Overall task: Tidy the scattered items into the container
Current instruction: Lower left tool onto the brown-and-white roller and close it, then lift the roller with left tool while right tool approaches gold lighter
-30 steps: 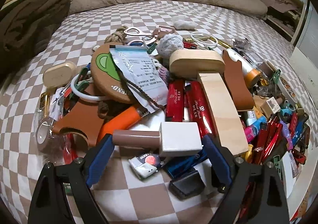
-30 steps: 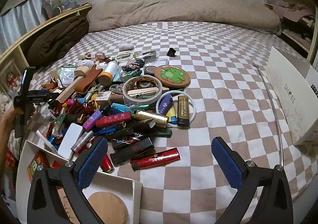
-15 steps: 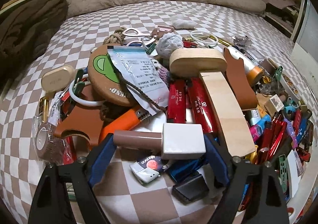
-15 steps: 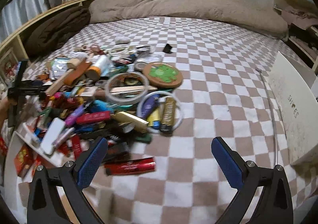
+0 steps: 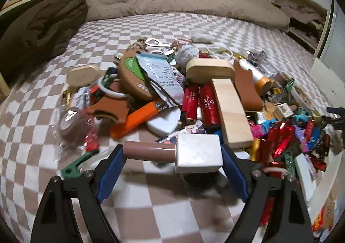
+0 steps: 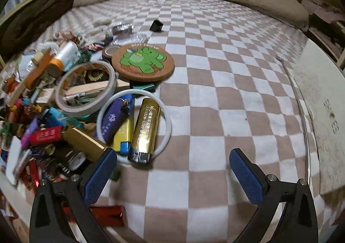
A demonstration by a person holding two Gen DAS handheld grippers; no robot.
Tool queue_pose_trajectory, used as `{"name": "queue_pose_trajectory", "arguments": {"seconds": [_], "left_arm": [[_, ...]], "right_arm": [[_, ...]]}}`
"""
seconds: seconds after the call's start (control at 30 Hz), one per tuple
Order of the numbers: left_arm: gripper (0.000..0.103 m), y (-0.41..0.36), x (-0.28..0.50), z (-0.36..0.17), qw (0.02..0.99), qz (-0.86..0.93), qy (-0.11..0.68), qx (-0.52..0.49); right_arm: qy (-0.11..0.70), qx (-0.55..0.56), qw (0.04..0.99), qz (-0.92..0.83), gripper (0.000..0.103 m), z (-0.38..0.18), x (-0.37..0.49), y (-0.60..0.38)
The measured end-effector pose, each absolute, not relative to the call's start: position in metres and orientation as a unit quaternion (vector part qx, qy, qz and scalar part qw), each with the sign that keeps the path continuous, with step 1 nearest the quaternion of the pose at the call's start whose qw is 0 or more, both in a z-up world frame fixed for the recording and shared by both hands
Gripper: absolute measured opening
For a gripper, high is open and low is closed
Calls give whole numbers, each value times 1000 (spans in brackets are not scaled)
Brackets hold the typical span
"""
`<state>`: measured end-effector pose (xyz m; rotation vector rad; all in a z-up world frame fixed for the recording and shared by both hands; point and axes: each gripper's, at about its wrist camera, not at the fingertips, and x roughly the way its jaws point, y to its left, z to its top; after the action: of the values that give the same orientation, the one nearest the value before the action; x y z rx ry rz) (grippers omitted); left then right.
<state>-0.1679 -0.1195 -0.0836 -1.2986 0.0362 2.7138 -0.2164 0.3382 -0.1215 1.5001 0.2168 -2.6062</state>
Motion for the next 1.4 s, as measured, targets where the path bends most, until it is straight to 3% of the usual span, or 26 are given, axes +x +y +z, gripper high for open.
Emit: {"name": "queue_pose_trajectory", "arguments": {"seconds": [0.27,0.43,0.57,0.77,1.4], "left_arm": [[87,-130,-129,-65,67,906,-6,-417],[87,-130,-109,-71,67,904,-23,-421],[87,-132,-99,-78,65,901,-42,-426],[87,-135,-89,-84,65,898,-55,-432],[87,-133,-78,-85,73,897,-48,-434]], "right_arm": [[92,501,-4,-861,103,-123,-219,370],[36,492,-87,-866,103,-116,-222,420],[3,489,-40,-871,103,-111,-215,414],[44,485,6,-874,103,-114,-216,371],[42,506,-9,-861,103,-127,-253,354]]}}
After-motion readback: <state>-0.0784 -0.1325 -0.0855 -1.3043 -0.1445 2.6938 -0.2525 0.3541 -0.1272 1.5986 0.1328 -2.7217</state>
